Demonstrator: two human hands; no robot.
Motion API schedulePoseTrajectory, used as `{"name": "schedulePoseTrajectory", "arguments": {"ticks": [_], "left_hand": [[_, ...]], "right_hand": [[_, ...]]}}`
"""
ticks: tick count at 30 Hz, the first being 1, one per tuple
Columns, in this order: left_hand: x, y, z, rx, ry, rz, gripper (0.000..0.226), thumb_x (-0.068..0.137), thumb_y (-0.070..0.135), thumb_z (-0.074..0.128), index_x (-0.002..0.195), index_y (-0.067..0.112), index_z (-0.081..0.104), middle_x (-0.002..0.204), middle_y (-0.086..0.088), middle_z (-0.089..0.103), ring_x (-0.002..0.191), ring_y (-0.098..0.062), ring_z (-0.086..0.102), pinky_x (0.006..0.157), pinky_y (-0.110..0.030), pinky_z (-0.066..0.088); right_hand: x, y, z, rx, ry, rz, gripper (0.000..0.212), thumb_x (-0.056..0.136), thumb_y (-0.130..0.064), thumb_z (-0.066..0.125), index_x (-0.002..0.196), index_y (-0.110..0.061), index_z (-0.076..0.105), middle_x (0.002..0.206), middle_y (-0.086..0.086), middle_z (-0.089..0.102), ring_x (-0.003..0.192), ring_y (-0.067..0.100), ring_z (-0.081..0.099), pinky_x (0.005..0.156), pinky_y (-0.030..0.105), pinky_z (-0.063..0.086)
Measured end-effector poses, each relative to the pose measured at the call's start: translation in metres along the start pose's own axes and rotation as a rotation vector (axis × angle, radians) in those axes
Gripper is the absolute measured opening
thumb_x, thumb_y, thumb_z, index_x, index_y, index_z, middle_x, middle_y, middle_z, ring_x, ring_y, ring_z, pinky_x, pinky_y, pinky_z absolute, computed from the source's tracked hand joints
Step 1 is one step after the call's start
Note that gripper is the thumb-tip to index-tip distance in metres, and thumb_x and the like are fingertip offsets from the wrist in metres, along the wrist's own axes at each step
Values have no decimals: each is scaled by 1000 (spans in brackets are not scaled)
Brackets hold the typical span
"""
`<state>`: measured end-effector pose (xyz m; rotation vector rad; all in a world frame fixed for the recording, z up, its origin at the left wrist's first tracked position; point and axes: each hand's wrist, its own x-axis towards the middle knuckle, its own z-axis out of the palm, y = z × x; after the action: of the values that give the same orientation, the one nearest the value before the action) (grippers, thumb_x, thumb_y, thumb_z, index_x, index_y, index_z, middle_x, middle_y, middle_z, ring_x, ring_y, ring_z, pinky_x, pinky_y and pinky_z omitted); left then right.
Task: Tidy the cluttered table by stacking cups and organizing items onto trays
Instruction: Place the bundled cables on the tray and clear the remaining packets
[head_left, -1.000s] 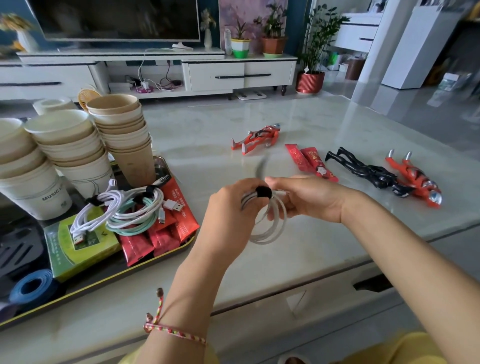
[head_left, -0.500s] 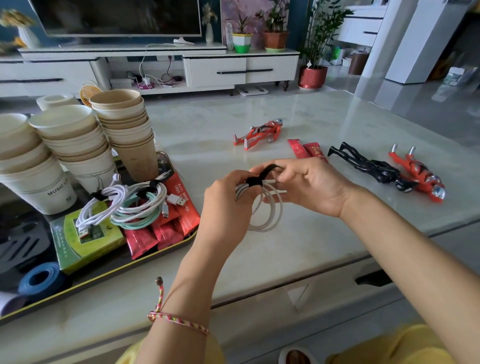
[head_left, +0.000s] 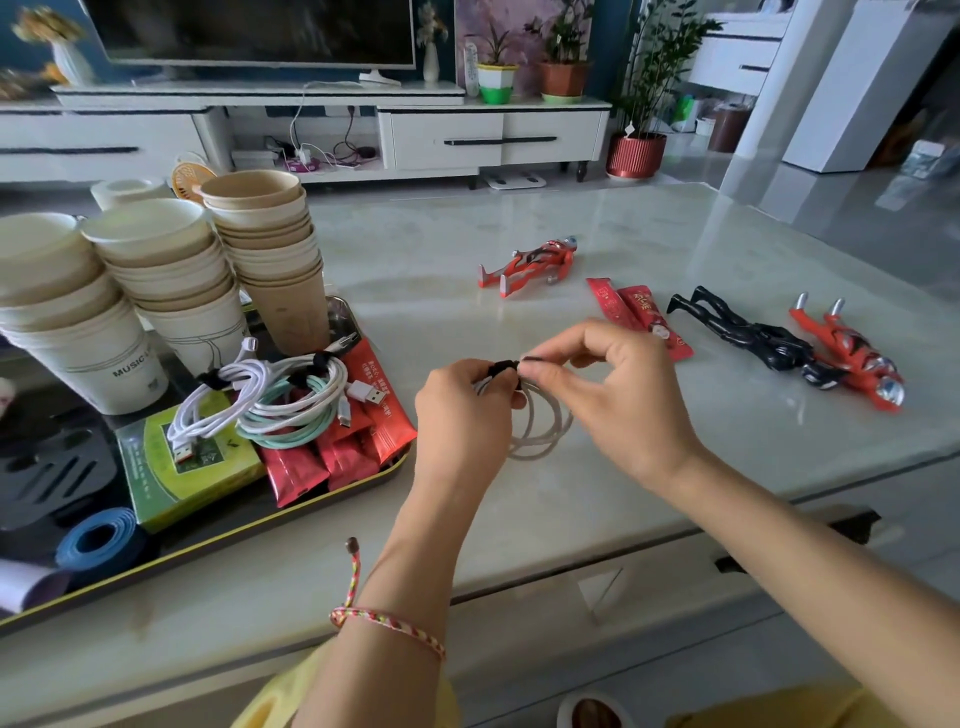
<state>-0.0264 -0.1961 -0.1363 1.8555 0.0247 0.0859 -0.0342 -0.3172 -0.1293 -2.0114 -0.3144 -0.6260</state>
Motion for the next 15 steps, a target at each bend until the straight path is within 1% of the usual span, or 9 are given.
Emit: {"name": "schedulePoseTrajectory", "arguments": {"ticks": [1,3,5,6,7,9,11,13,15], "left_hand": [[1,0,0,-32,3,-23,21,91,16,53,74,20,65,75,-5,69,58,-15,53,56,-25,42],[2,-1,-1,-108,16,-79,29,93,15,50,68,22,63,66,-3,64,46,-8,47,48,-20,37],[1,-3,-2,-137,25,-97,32,93,13,49,66,23,62,56,2,58,35,-1,43,38,-13,33],[1,-2,-1,-130,27,-90,29,93,14,50,69,21,64,55,3,57,34,-1,44,37,-11,33],[0,-2,-1,-124,33,-82,25,93,15,51,73,21,65,57,4,58,37,-2,46,37,-10,33],[-1,-1,0,-125,53,-72,20,93,18,51,79,22,66,62,5,61,44,-6,48,39,-10,34],[0,0,-1,-142,62,-75,24,93,20,52,72,22,64,64,3,63,44,-5,46,40,-11,34],[0,0,-2,-136,52,-70,31,93,21,52,63,26,61,64,-1,63,40,-3,43,40,-12,33],[-1,1,0,-110,18,-55,32,92,22,53,62,27,60,65,-1,64,35,-1,44,39,-11,33]], "right_hand": [[-4,0,2,-53,-23,-55,5,74,-8,75,76,-10,71,74,-4,68,74,6,60,72,16,43],[-9,0,4,-159,-100,-172,4,75,-6,74,78,-6,72,77,3,69,77,19,60,73,28,46],[-11,1,4,-244,-190,-241,5,76,-3,71,80,-6,73,78,4,69,75,24,60,72,38,47],[-11,2,4,-280,-219,-268,6,77,-3,70,81,-6,73,78,4,70,75,25,60,71,40,47],[-11,3,3,-310,-234,-297,8,78,-2,68,83,-6,73,80,3,70,75,26,60,71,41,47],[-11,4,1,-355,-253,-349,16,81,1,60,88,-6,73,85,4,71,76,26,60,73,38,47],[-9,4,0,-410,-284,-394,23,81,5,52,92,-4,71,87,6,70,78,25,60,76,33,44],[-7,5,-2,-445,-295,-424,22,80,7,54,90,-3,70,86,8,69,76,25,59,75,31,43],[-4,6,-3,-417,-277,-395,13,79,6,62,84,-2,71,82,9,67,75,27,59,72,32,44]]}}
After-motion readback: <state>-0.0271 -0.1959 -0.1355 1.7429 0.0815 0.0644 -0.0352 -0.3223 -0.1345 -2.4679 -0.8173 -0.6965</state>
